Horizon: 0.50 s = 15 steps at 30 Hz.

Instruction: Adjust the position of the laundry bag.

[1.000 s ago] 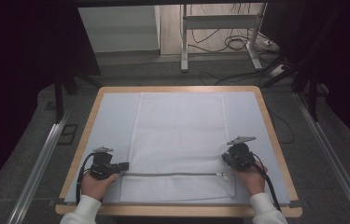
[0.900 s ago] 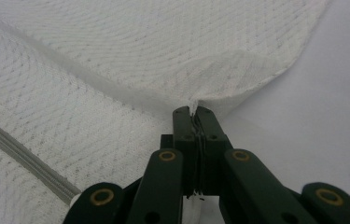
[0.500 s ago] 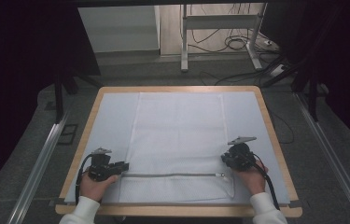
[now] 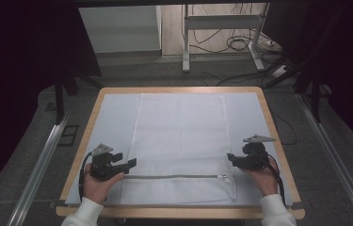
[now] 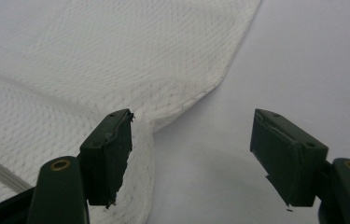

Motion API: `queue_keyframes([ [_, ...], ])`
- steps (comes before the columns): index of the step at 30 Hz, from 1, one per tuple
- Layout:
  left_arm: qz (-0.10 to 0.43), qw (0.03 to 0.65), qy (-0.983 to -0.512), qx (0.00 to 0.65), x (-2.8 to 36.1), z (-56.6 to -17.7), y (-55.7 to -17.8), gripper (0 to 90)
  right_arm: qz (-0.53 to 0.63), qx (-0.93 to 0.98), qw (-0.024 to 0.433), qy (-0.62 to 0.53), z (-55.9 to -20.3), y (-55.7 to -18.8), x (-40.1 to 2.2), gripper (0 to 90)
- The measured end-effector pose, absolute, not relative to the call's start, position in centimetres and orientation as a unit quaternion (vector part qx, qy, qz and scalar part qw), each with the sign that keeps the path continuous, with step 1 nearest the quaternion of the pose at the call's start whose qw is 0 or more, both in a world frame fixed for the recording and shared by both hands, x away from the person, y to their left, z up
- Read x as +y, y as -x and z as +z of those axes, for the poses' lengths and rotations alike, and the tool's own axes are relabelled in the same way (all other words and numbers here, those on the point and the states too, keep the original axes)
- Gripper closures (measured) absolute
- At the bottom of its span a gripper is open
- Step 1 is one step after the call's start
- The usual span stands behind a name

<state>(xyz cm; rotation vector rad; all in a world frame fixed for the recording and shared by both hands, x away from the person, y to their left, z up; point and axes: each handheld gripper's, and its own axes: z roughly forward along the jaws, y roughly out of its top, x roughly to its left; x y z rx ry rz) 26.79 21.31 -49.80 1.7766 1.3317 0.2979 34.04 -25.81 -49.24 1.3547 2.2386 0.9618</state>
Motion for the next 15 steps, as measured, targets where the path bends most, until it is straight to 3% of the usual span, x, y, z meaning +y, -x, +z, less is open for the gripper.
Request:
queue_keyframes([
  [15, 0.101, 0.45, -0.738, 0.493, 17.0, -47.2, -26.5, 31.9, 0.355, 0.781, 0.174, -0.484, -49.0, -32.6, -27.5, 23.9],
])
